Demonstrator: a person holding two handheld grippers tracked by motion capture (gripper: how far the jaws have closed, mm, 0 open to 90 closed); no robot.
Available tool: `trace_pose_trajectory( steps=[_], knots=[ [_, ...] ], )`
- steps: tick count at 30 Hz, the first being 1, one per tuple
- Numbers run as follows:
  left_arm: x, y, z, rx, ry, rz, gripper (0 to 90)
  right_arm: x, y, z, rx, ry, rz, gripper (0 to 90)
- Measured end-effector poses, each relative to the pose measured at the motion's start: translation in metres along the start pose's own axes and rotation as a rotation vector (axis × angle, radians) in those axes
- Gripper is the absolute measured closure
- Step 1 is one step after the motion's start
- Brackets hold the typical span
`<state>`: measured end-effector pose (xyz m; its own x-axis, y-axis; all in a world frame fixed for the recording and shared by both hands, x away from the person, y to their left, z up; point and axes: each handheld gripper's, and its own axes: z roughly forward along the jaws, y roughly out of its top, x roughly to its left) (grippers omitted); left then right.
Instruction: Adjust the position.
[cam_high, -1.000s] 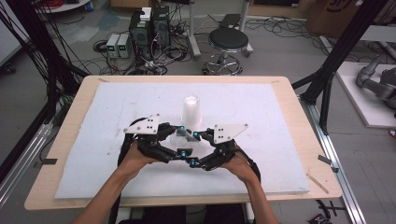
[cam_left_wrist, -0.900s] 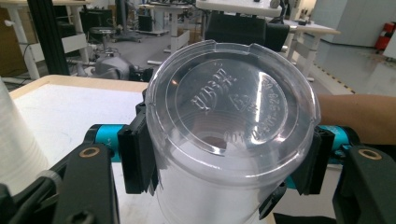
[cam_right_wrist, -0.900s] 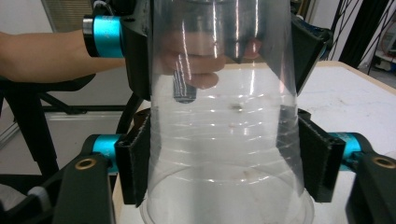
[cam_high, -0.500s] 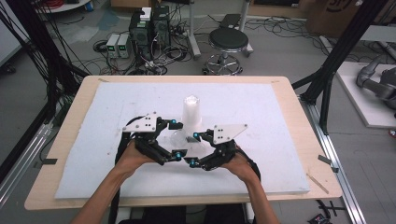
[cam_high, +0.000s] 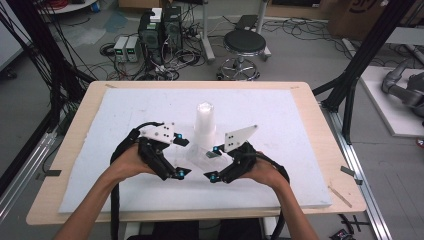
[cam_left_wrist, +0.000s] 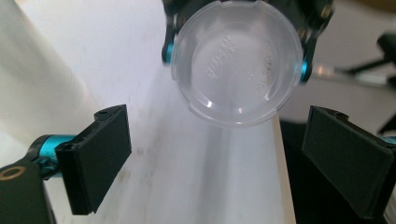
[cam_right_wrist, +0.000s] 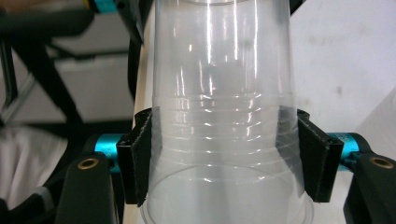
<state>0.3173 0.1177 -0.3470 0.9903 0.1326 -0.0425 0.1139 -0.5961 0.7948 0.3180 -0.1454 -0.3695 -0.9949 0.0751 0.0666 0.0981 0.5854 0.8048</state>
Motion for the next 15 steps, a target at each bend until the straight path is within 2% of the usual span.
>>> trace_pose_trajectory(
  steps=[2,4,6,8,10,15],
  knots=[
    [0.001,0.006,0.001,0.098,-0.004,0.006,8.2,0.000,0.006,0.000,0.093,0.015,0.000,32.3],
    [0.001,0.011,0.002,0.175,-0.022,0.001,8.3,0.001,0.012,0.001,0.192,0.028,0.002,32.3],
    [0.001,0.015,0.004,0.222,-0.045,-0.009,8.3,0.001,0.018,0.002,0.280,0.038,-0.014,32.3],
    [0.000,0.018,0.007,0.260,-0.064,-0.011,8.3,0.001,0.023,0.003,0.343,0.045,-0.013,32.3],
    [0.000,0.021,0.008,0.268,-0.064,-0.004,8.3,0.001,0.029,0.005,0.387,0.056,-0.012,32.4],
    [-0.001,0.023,0.012,0.261,-0.064,0.001,8.5,0.000,0.034,0.006,0.400,0.059,-0.022,32.5]
  ],
)
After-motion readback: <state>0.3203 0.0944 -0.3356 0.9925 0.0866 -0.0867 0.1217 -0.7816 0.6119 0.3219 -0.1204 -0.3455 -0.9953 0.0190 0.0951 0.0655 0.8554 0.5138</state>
